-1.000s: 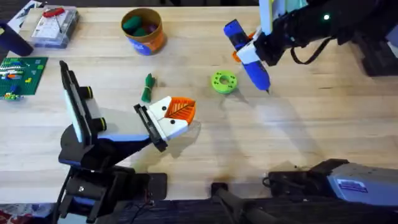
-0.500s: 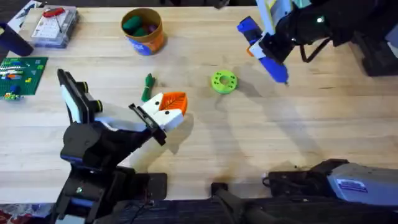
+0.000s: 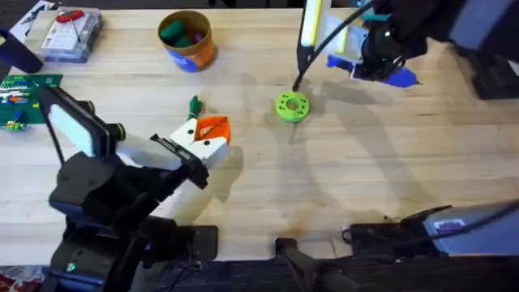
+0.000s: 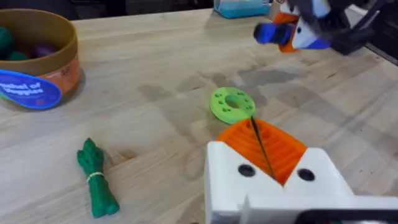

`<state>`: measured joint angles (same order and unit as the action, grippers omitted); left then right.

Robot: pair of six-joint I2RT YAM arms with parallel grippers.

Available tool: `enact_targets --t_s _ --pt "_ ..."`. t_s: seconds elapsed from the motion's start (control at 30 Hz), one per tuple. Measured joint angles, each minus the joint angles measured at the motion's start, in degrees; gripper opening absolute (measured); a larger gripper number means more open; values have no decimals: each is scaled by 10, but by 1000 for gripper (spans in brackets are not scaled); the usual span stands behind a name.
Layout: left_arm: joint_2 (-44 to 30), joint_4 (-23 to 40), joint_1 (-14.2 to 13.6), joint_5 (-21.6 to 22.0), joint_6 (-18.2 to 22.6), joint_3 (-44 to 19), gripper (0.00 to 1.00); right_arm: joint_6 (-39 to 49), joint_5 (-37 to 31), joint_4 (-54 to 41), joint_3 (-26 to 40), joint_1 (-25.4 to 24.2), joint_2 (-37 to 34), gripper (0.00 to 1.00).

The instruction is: Pick up the gripper from the table and insert it into the empty holder that is missing its gripper. Then pick up a screw, insert it into the mounting hole, and use the screwdriver to tighten it. Finally, clean up the table by picking up the vegetable and placing it into the bucket.

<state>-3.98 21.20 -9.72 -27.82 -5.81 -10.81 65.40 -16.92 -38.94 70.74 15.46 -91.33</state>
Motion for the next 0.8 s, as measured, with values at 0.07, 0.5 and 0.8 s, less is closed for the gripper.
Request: enact_targets --t_s 0.07,0.5,0.8 --pt "-4 7 0 8 1 -13 11 34 -10 2 0 -9 -24 22" --pt "-83 44 0 37 20 -30 11 93 -19 13 0 -10 -144 112" --pt "-83 -31 0 39 19 -30 11 53 -40 24 1 -2 -143 995"
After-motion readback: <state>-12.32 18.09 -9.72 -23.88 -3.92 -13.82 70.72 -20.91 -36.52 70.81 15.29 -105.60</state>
